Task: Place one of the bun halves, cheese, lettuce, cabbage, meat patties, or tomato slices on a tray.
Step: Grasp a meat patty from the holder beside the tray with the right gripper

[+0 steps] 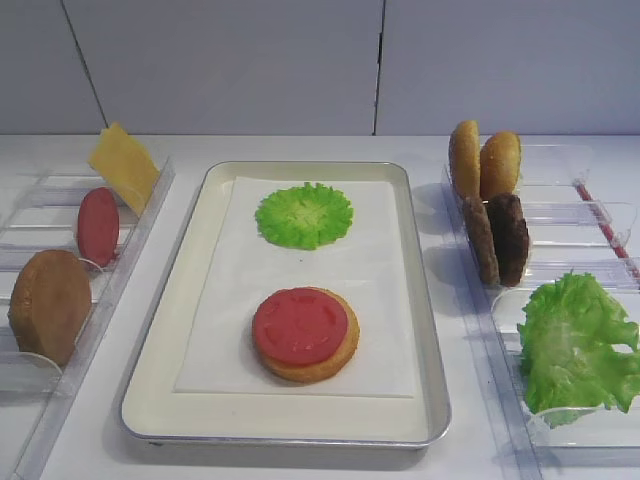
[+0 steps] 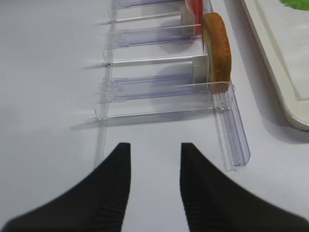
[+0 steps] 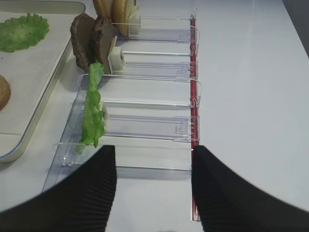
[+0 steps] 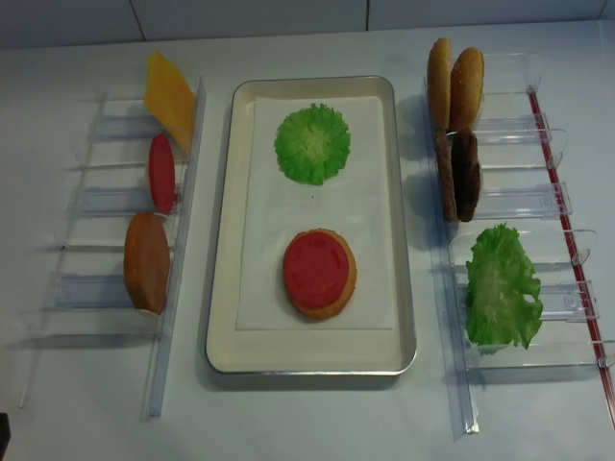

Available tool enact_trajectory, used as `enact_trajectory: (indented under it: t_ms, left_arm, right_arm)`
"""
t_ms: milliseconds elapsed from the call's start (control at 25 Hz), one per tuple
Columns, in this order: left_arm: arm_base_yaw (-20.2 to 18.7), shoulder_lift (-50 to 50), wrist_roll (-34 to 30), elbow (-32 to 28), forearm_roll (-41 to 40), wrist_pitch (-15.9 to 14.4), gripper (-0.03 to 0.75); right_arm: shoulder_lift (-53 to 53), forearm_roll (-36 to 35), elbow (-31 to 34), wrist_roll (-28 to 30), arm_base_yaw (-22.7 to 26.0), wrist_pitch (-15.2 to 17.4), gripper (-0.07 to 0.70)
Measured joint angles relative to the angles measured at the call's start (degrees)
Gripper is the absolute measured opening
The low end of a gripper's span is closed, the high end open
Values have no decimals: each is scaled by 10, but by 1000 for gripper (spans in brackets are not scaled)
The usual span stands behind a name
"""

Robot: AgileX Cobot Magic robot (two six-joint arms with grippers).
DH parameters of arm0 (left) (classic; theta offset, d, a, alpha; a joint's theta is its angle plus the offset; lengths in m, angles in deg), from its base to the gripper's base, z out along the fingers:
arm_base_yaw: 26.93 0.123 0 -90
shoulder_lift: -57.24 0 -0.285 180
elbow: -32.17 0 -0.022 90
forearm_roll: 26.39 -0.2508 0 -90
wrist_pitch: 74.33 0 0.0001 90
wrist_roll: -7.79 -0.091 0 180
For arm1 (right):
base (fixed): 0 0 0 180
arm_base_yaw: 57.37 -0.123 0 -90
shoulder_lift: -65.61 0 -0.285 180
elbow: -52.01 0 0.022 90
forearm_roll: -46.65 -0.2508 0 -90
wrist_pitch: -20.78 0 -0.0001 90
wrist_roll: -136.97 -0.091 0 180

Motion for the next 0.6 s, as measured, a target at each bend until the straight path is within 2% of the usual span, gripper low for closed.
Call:
enact_trajectory:
  t_ms: [600]
  left_arm:
    - [0,0,0,0,0,1,232]
  right_arm:
    - [0,0,0,0,0,-2,381]
